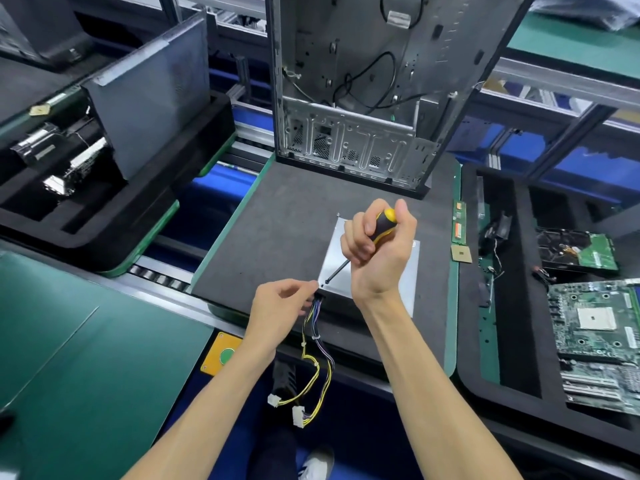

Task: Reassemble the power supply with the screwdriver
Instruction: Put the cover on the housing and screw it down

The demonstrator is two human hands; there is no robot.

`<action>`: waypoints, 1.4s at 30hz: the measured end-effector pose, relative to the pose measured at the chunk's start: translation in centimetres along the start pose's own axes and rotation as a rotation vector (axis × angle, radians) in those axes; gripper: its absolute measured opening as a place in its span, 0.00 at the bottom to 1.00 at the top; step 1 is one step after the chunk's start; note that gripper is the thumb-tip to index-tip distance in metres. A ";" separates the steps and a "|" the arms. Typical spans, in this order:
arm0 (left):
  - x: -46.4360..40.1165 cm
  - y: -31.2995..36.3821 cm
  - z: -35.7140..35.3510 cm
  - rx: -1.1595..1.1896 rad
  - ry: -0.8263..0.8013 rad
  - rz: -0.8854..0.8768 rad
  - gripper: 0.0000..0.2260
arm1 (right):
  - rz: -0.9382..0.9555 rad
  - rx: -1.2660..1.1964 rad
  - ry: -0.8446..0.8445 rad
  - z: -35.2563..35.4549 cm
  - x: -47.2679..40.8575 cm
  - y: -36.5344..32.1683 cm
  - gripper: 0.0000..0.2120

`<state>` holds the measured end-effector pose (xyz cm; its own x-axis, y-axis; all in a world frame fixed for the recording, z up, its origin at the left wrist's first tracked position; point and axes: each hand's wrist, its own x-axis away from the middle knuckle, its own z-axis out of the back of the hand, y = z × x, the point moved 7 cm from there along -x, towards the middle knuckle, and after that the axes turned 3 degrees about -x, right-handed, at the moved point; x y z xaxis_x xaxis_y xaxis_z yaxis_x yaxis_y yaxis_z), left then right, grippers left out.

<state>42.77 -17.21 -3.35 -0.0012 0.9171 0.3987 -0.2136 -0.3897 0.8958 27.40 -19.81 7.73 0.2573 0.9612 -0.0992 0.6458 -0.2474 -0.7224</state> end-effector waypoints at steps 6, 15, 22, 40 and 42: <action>0.7 3.2 0.6 -0.199 0.071 -0.254 0.07 | 0.013 -0.142 0.096 1.4 -0.5 -1.6 0.21; 0.1 10.3 -2.1 -0.130 -0.129 -0.337 0.06 | 0.027 -0.360 0.272 3.9 -3.4 -4.2 0.20; -4.3 13.5 -3.7 -0.139 -0.215 -0.369 0.08 | 0.061 -0.490 0.360 6.2 -7.5 -4.7 0.21; -19.8 8.6 -7.7 -0.667 -0.184 -0.451 0.11 | 0.067 -0.672 0.627 13.2 -13.9 -1.1 0.16; -20.1 8.9 -8.3 -0.713 -0.168 -0.486 0.09 | 0.070 -0.674 0.628 13.3 -14.2 -1.0 0.15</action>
<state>32.80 -38.47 -5.00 0.3804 0.9215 0.0791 -0.7123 0.2374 0.6605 13.48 -31.60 0.78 0.5272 0.7475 0.4041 0.8452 -0.5105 -0.1583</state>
